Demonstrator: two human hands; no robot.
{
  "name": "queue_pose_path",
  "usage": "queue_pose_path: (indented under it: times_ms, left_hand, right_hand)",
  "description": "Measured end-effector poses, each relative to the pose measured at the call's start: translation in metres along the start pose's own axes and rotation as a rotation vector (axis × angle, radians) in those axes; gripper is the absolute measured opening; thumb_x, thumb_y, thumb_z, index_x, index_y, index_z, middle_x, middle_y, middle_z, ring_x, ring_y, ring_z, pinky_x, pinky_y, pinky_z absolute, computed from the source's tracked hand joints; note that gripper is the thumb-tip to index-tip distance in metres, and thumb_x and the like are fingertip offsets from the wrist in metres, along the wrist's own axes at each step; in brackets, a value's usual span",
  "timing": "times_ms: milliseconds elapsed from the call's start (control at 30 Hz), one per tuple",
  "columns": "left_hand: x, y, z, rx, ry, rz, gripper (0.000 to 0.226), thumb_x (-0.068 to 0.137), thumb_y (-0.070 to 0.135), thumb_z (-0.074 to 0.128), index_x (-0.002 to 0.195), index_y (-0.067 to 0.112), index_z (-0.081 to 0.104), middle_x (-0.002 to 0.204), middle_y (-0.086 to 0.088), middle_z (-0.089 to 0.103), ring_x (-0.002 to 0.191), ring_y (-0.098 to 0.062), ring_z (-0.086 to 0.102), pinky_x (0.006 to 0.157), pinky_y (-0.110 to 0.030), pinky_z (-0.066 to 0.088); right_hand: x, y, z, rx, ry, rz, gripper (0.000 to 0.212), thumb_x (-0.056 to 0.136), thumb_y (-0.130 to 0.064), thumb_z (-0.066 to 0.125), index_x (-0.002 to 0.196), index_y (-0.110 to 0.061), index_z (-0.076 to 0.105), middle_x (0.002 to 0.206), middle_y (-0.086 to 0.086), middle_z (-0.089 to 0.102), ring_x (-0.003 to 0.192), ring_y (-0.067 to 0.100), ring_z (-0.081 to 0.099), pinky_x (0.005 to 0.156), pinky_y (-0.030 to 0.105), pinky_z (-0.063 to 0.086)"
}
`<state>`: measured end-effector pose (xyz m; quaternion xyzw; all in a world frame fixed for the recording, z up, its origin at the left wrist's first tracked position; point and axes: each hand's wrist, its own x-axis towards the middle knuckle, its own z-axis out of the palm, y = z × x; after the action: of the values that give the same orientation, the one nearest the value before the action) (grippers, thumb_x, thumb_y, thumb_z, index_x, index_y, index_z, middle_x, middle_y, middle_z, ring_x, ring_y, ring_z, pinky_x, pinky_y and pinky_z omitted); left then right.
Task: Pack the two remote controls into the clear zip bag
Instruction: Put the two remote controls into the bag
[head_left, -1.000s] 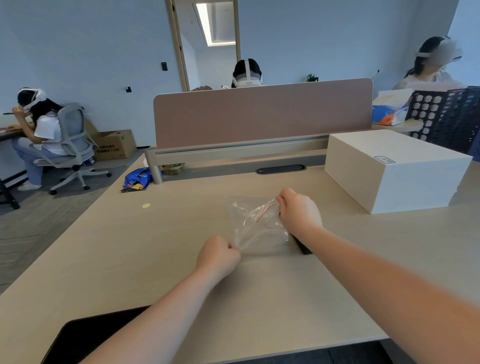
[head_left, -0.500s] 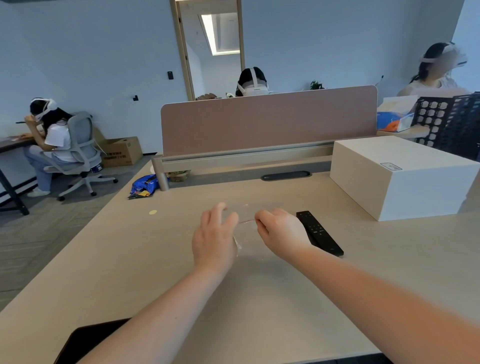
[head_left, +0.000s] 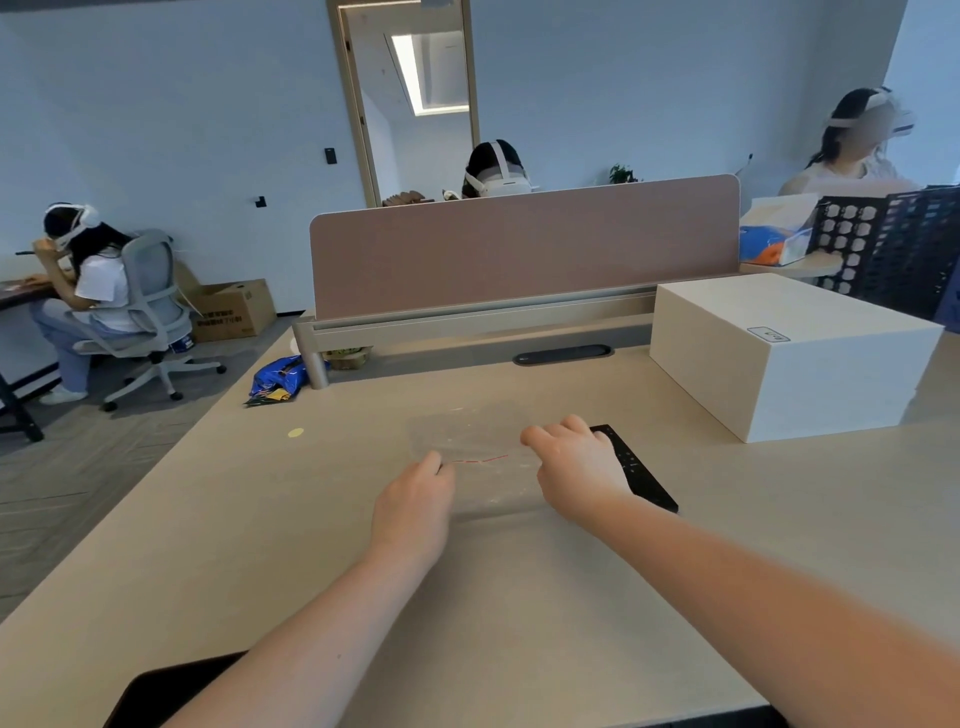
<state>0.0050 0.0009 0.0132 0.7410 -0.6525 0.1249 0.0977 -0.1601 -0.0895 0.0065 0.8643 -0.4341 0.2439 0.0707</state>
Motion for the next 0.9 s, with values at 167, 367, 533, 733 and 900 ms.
queue_pose_path:
  times_ms: [167, 367, 533, 733, 900]
  left_hand:
    - [-0.004, -0.001, 0.009, -0.024, -0.026, 0.001, 0.037, 0.084, -0.004, 0.038, 0.117, 0.010, 0.048, 0.114, -0.010, 0.049, 0.100, -0.034, 0.056, 0.075, -0.044, 0.046]
    - [-0.003, -0.005, 0.020, -0.128, 0.020, -0.050, 0.026, 0.092, 0.016, 0.039, 0.113, 0.011, 0.053, 0.111, -0.007, 0.057, 0.096, -0.034, 0.061, 0.073, -0.042, 0.049]
    - [-0.009, -0.002, 0.020, -0.120, -0.023, -0.019, 0.044, 0.085, 0.004, 0.039, 0.127, 0.013, 0.048, 0.114, -0.008, 0.057, 0.102, -0.034, 0.058, 0.076, -0.041, 0.048]
    - [-0.007, 0.002, 0.017, -0.091, -0.020, 0.013, 0.034, 0.085, -0.002, 0.037, 0.116, 0.011, 0.041, 0.103, -0.012, 0.061, 0.090, -0.037, 0.060, 0.062, -0.039, 0.039]
    - [-0.005, -0.001, 0.015, -0.175, 0.017, -0.005, 0.023, 0.094, 0.015, 0.041, 0.116, 0.012, 0.040, 0.096, -0.015, 0.066, 0.087, -0.038, 0.061, 0.065, -0.039, 0.044]
  right_hand:
    - [-0.005, 0.011, -0.004, 0.024, -0.080, 0.229, 0.024, 0.090, -0.010, 0.045, 0.112, -0.015, 0.051, 0.108, 0.003, 0.063, 0.105, 0.028, 0.047, 0.070, 0.034, 0.039]
    - [-0.015, 0.023, -0.015, 0.309, -0.004, 0.467, 0.041, 0.094, -0.051, 0.042, 0.095, -0.014, 0.059, 0.088, 0.001, 0.064, 0.087, 0.025, 0.059, 0.067, 0.033, 0.051]
    - [-0.033, 0.039, -0.010, 0.085, -0.219, 0.523, 0.024, 0.096, -0.035, 0.042, 0.095, -0.013, 0.054, 0.100, 0.009, 0.065, 0.088, 0.029, 0.058, 0.064, 0.032, 0.047]
    - [-0.040, 0.029, -0.010, -0.061, -0.367, 0.472, 0.024, 0.090, -0.028, 0.050, 0.111, -0.015, 0.051, 0.111, 0.008, 0.061, 0.103, 0.029, 0.059, 0.064, 0.032, 0.040]
    - [-0.036, 0.030, -0.012, 0.075, -0.329, 0.551, 0.008, 0.087, -0.012, 0.048, 0.092, -0.012, 0.042, 0.092, 0.010, 0.062, 0.090, 0.031, 0.061, 0.062, 0.031, 0.040]
